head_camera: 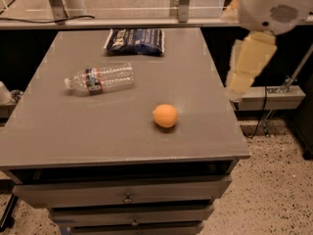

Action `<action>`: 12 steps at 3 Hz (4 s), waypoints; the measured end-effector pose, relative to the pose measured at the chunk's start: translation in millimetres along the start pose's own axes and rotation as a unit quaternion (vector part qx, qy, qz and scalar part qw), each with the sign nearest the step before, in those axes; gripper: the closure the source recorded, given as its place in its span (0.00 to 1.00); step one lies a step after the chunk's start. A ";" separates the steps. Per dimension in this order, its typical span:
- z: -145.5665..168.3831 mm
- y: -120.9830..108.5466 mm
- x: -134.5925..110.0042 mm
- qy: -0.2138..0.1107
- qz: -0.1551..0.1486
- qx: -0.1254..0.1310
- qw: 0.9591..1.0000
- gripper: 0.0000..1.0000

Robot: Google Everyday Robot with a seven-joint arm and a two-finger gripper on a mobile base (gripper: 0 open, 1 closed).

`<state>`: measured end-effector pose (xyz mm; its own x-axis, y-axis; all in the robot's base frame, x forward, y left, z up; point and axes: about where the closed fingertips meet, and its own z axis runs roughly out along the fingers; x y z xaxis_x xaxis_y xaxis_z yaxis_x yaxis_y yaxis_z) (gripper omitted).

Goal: Place water bottle upright

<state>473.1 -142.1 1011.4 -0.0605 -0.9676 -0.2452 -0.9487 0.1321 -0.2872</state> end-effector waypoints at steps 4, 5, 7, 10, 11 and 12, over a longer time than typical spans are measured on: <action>38.7 23.8 -167.3 -0.090 -0.118 0.022 0.989 0.00; 66.3 -7.1 -196.0 -0.113 -0.125 0.038 0.985 0.00; 152.6 -46.7 -261.0 -0.105 -0.129 -0.012 0.986 0.00; 243.7 -56.3 -282.8 -0.041 -0.051 -0.049 0.997 0.00; 258.7 -59.0 -275.9 -0.017 -0.038 -0.050 0.998 0.00; 266.9 -62.5 -272.7 0.006 -0.037 -0.046 0.998 0.18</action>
Offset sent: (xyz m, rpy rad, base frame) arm -0.0316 0.2554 -0.0335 0.0848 -0.0571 0.3901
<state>631.7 171.0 849.1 0.0079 -0.9765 -0.2154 -0.9753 0.0400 -0.2172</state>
